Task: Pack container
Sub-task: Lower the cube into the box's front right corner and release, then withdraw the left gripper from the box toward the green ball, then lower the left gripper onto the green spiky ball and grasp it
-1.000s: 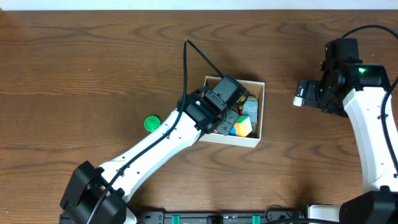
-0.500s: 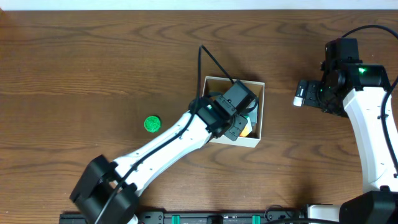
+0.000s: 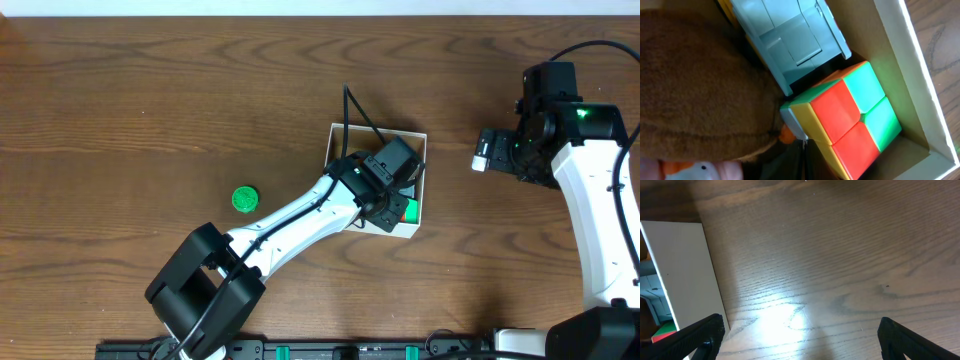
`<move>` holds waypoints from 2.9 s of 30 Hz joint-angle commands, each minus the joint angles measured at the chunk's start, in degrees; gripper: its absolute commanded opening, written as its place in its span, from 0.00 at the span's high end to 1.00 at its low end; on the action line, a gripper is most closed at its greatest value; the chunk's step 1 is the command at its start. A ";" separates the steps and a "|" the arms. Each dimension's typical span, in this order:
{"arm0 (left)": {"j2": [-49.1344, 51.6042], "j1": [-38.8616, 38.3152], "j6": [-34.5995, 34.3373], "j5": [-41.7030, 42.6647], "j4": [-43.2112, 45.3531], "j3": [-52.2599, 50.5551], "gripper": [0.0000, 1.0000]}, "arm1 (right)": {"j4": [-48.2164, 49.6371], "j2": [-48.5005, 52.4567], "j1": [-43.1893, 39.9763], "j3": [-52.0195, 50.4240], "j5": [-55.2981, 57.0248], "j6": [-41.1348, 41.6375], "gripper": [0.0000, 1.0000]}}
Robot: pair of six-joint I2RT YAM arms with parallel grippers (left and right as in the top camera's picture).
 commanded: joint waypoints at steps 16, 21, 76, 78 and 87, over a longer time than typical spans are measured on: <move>-26.12 18.14 -1.25 -15.85 -15.93 3.23 0.02 | 0.17 -0.52 -0.11 -0.15 -0.20 -0.48 0.01; -26.97 32.94 -12.15 -15.76 -20.94 2.62 0.02 | 0.46 -0.50 -0.11 -0.15 -0.20 -0.48 0.01; -0.28 40.63 -6.88 -3.26 -3.65 -16.11 0.27 | -0.24 -0.44 -0.11 -0.22 0.04 -0.50 0.01; -0.28 40.63 -6.88 -3.26 -3.37 -16.11 0.33 | -0.24 -0.44 -0.11 -0.22 0.04 -0.50 0.01; -0.28 40.63 -6.88 -3.26 -3.41 -16.11 0.53 | -0.22 -0.46 -0.11 -0.22 0.04 -0.50 0.01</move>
